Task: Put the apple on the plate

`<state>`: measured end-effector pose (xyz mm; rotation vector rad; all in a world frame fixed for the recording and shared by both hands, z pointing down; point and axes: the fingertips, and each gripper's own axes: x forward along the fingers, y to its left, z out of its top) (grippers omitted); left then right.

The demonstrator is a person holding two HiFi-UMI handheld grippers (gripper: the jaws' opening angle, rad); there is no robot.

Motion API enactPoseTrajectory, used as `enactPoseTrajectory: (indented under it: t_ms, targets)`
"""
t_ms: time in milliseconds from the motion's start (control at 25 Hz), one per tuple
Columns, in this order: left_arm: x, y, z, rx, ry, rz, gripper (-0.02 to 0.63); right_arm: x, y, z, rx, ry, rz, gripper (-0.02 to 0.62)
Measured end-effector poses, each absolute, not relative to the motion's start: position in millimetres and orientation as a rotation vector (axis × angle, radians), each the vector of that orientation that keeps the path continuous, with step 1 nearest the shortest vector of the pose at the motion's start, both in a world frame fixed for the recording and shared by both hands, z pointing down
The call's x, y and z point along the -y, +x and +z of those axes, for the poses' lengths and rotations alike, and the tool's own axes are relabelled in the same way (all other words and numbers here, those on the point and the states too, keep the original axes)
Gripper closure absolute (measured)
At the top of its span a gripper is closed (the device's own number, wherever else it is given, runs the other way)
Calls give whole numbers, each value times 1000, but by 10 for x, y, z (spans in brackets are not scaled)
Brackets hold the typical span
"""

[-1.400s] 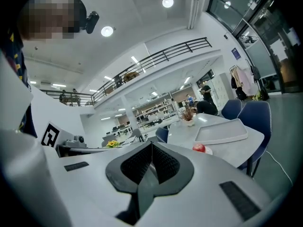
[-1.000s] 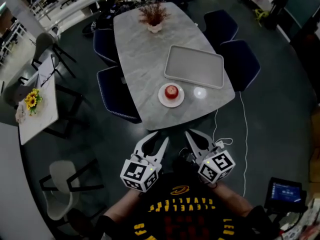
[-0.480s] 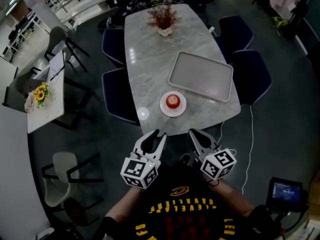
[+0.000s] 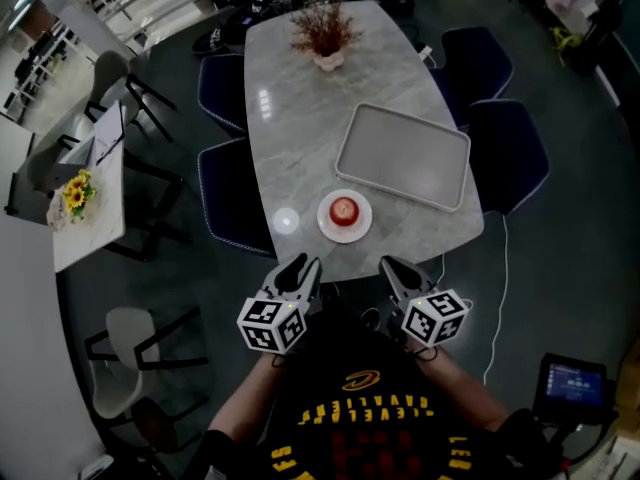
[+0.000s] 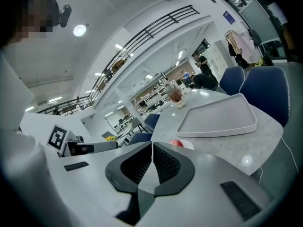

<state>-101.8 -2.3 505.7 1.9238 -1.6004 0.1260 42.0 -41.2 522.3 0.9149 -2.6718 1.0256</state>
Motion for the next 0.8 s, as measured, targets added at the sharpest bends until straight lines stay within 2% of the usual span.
enactPoseTrajectory:
  t_ms: [280, 640, 680, 800]
  targets:
    - [334, -1329, 5397, 1623, 1894, 171, 488, 641, 444, 5398, 2597, 987, 1001, 586]
    - [693, -1488, 6077, 1389, 1837, 213, 488, 984, 235, 5756, 2493, 1043, 904, 582]
    - [729, -1489, 6143, 1359, 1832, 218, 488, 1018, 218, 5810, 2475, 1056, 918, 550]
    - [843, -1523, 6332, 1302, 1830, 262, 488, 1123, 197, 6000, 2413, 1093, 940, 541]
